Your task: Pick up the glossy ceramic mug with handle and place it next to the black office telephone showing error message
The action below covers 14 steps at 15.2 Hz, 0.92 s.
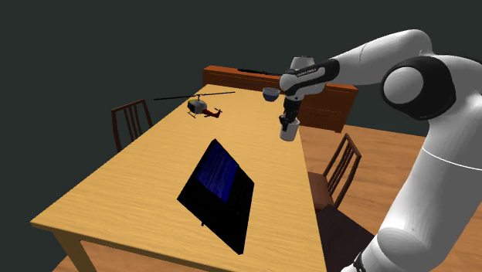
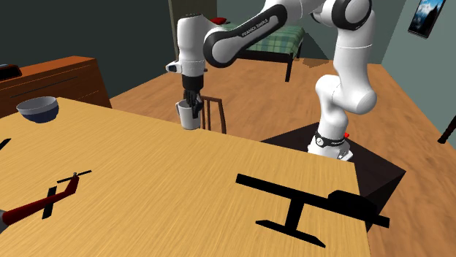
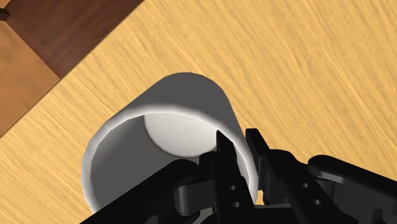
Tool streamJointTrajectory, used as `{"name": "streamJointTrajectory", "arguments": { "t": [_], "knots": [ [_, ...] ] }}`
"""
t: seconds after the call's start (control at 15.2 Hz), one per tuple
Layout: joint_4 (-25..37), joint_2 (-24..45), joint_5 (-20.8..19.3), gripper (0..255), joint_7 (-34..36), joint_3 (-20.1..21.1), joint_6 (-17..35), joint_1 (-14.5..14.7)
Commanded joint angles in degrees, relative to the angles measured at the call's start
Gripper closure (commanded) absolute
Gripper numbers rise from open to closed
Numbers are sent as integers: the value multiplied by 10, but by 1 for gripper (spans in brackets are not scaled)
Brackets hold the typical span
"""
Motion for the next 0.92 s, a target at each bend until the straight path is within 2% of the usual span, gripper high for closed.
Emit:
{"name": "streamJointTrajectory", "arguments": {
  "t": [0.0,0.86],
  "knots": [
    [9,-5,-1,255,0,0,-13,0],
    [87,-23,-6,255,2,-1,-109,1]
  ]
}}
